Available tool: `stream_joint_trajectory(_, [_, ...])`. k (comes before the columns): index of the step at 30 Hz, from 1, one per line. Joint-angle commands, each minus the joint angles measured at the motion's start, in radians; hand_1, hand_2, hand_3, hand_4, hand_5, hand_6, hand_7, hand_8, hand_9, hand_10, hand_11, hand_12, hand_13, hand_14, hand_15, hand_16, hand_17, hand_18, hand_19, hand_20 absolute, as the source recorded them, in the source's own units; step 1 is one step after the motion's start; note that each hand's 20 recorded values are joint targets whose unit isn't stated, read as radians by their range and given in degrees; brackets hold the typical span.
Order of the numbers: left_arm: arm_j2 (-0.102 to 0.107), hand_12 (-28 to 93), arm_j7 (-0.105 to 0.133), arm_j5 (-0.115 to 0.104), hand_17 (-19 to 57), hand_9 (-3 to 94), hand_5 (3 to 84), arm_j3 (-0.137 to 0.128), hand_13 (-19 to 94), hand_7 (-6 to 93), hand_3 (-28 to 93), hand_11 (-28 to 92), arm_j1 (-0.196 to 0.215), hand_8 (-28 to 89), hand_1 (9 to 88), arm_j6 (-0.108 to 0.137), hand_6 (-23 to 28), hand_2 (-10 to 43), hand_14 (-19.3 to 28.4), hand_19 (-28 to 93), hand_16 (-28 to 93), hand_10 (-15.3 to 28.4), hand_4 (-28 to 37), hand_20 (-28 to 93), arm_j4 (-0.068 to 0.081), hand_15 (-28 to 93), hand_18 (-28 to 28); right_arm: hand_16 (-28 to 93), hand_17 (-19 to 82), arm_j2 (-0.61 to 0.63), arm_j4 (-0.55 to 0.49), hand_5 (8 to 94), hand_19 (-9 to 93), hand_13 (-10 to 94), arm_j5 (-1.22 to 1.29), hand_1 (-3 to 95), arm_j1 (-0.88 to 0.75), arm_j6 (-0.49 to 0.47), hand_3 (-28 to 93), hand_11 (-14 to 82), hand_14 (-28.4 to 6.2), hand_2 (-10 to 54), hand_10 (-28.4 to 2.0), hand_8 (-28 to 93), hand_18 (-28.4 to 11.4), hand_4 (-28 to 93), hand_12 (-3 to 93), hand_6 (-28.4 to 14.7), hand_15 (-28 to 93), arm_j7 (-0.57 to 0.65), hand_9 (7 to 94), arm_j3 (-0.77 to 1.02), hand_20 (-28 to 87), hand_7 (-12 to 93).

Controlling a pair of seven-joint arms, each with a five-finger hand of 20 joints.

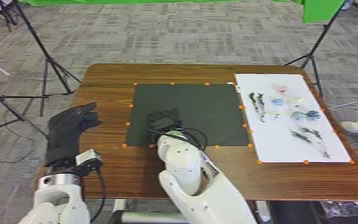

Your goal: Arrange flowers

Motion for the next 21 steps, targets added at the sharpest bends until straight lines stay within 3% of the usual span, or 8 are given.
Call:
stream_joint_trajectory(1, [-0.011, 14, -0.006, 0.007, 1.2, 46.9, 55.6, 0.003, 41, 21.6, 79, 53, 0.004, -10, 29.2, -0.008, 17.3, 8.7, 28.4, 61, -21, 25.2, -17.2, 46, 0.003, 85, 27.9, 31, 9, -0.007, -0.002, 76.0, 75, 59, -0.029, 46.4, -0.016, 0.002, 76, 59.8, -20.2, -9.5, -17.3, 17, -27.7, -24, 38.3, -5.1, 82, -0.038, 66.4, 0.005, 17, 32])
stream_joint_trajectory(5, [-0.010, 14, -0.006, 0.006, 1.2, 47.0, 55.6, 0.003, 41, 21.7, 79, 53, 0.008, -10, 29.3, -0.006, 17.2, 8.8, 28.4, 61, -21, 25.3, -17.3, 46, 0.002, 85, 27.9, 30, 9, -0.001, -0.001, 75.2, 74, 58, -0.027, 45.7, -0.017, 0.029, 75, 59.9, -20.6, -9.5, -17.4, 16, -27.8, -24, 38.2, -5.3, 82, -0.016, 65.4, -0.002, 18, 32])
stream_joint_trajectory(8, [-0.011, 14, -0.012, 0.010, 1.2, 47.0, 55.6, 0.002, 41, 21.6, 79, 53, 0.008, -10, 29.4, -0.008, 17.3, 9.0, 28.4, 61, -21, 25.3, -17.3, 46, 0.001, 85, 27.9, 29, 9, 0.007, -0.004, 74.4, 73, 57, -0.003, 40.0, -0.012, 0.045, 76, 63.0, -21.5, -9.5, -19.3, 13, -28.3, -24, 33.0, -5.9, 83, 0.003, 64.4, -0.006, 21, 30])
stream_joint_trajectory(12, [-0.013, 14, -0.017, 0.012, 1.2, 47.0, 55.7, -0.002, 41, 21.7, 79, 53, 0.015, -10, 29.3, -0.008, 17.3, 9.0, 28.4, 61, -21, 25.3, -16.9, 46, 0.000, 85, 27.9, 29, 10, 0.015, -0.016, 70.8, 70, 55, 0.017, 30.8, -0.009, 0.084, 76, 64.5, -22.9, -7.6, -21.1, -9, -28.4, -23, 31.7, -7.3, 84, 0.019, 62.0, -0.015, 26, 32])
stream_joint_trajectory(21, [-0.006, 14, -0.014, 0.007, 1.2, 47.2, 55.8, -0.013, 41, 21.6, 79, 53, 0.036, -10, 29.6, 0.000, 17.3, 9.2, 28.4, 61, -21, 25.4, -16.5, 46, -0.008, 85, 27.9, 29, 12, 0.024, -0.070, 70.4, 68, 54, 0.073, 20.1, 0.008, 0.086, 69, 64.3, -25.9, -3.7, -24.8, -8, -28.4, -23, 32.0, -10.1, 85, 0.029, 60.8, -0.034, 31, 29])
